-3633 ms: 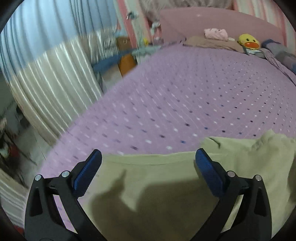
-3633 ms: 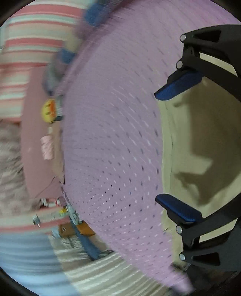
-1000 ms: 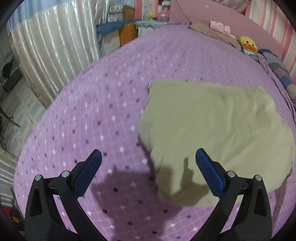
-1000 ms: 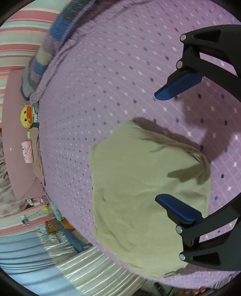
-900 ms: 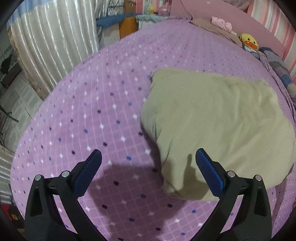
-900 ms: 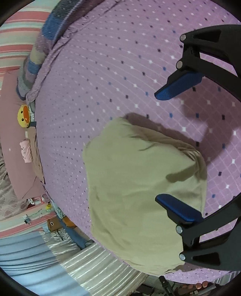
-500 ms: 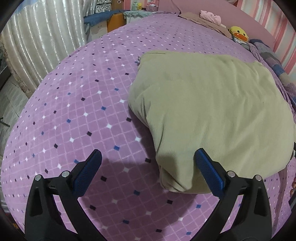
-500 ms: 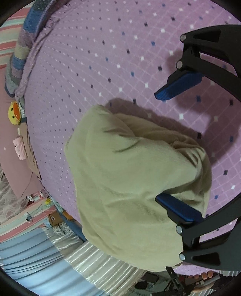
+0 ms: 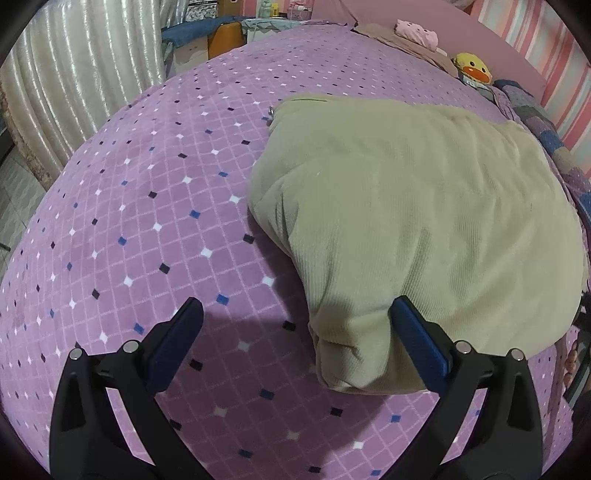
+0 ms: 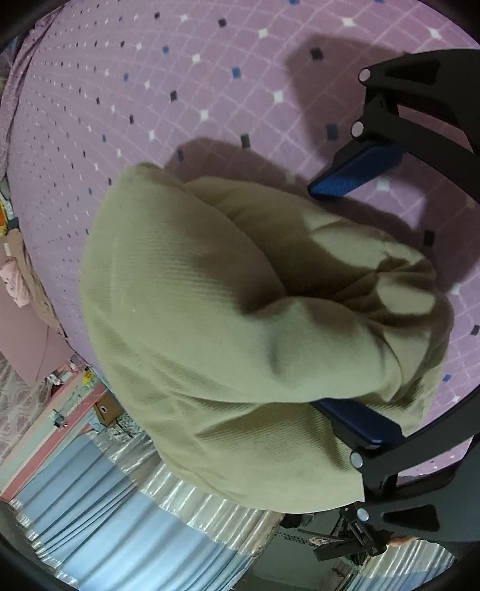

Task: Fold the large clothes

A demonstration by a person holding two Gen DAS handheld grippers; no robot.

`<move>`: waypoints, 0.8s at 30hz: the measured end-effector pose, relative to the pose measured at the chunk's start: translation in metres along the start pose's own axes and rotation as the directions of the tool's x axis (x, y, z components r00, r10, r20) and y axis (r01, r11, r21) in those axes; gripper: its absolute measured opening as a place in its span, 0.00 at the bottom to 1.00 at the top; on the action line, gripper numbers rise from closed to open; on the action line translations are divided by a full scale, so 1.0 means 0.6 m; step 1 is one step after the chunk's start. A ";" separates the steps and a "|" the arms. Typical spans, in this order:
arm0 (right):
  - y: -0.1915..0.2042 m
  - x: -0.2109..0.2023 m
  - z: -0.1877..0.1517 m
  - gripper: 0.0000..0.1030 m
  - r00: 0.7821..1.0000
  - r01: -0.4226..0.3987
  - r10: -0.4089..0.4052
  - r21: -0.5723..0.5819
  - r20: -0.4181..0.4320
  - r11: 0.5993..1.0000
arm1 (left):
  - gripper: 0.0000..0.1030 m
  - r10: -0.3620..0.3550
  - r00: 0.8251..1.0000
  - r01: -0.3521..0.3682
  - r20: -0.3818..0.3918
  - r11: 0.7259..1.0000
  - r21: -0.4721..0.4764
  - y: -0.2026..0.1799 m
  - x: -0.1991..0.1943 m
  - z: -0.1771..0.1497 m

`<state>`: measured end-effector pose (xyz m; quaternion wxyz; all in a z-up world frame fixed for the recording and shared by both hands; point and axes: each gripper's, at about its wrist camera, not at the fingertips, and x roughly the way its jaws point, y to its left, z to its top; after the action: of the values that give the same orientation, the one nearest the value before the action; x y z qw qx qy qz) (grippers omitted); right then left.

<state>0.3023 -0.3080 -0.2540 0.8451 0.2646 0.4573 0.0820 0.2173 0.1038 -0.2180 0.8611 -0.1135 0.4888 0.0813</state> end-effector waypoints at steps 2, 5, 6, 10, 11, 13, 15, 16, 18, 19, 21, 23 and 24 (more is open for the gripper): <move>0.013 0.005 0.004 0.97 1.000 0.026 -0.027 -0.030 -0.013 0.999 | 0.97 0.005 1.000 -0.005 0.001 1.000 0.023 -0.008 0.003 0.012; 0.040 0.008 0.007 0.84 0.997 0.068 -0.069 -0.089 -0.015 0.994 | 0.97 0.013 1.000 -0.013 0.006 0.998 0.055 -0.014 0.000 0.018; 0.051 0.008 0.007 0.82 0.996 0.088 -0.090 -0.113 -0.010 0.990 | 0.97 0.013 1.000 -0.013 0.006 0.998 0.062 -0.019 0.001 0.023; 0.082 0.005 0.011 0.70 0.988 0.153 -0.156 -0.171 -0.004 0.973 | 0.97 -0.006 1.000 0.006 0.003 0.997 0.072 -0.027 0.000 0.036; 0.087 0.003 0.013 0.69 0.986 0.161 -0.164 -0.178 -0.005 0.971 | 0.97 -0.013 1.000 0.013 0.002 0.997 0.072 -0.027 0.001 0.038; 0.091 0.002 0.017 0.68 0.984 0.173 -0.178 -0.186 -0.011 0.967 | 0.97 -0.041 0.999 0.041 -0.001 0.997 0.065 -0.022 0.006 0.041; 0.094 0.001 0.020 0.68 0.982 0.180 -0.186 -0.189 -0.015 0.965 | 0.97 -0.068 0.998 0.069 -0.006 0.996 0.057 -0.016 0.012 0.036; 0.095 0.002 0.021 0.68 0.982 0.180 -0.186 -0.184 -0.019 0.966 | 0.97 -0.090 0.996 0.090 -0.006 0.995 0.050 -0.012 0.016 0.034; 0.094 0.002 0.023 0.69 0.982 0.180 -0.187 -0.178 -0.024 0.967 | 0.97 -0.134 0.991 0.134 -0.010 0.990 0.032 -0.005 0.025 0.033; 0.096 0.003 0.025 0.69 0.981 0.182 -0.190 -0.176 -0.027 0.967 | 0.97 -0.169 0.985 0.170 -0.016 0.985 0.016 -0.001 0.033 0.033; 0.093 0.003 0.023 0.69 0.981 0.184 -0.192 -0.175 -0.029 0.967 | 0.97 -0.235 0.972 0.235 -0.028 0.972 -0.021 0.010 0.052 0.032; 0.094 0.005 0.026 0.69 0.980 0.188 -0.197 -0.172 -0.034 0.967 | 0.97 -0.317 0.947 0.313 -0.041 0.946 -0.082 0.021 0.078 0.035; 0.091 0.005 0.023 0.69 0.979 0.191 -0.200 -0.172 -0.034 0.966 | 0.97 -0.339 0.940 0.334 -0.040 0.938 -0.096 0.021 0.085 0.037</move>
<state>0.3211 -0.2659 -0.2217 0.8563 0.1437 0.4942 0.0432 0.2581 0.1235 -0.2525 0.8425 -0.2352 0.4821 -0.0488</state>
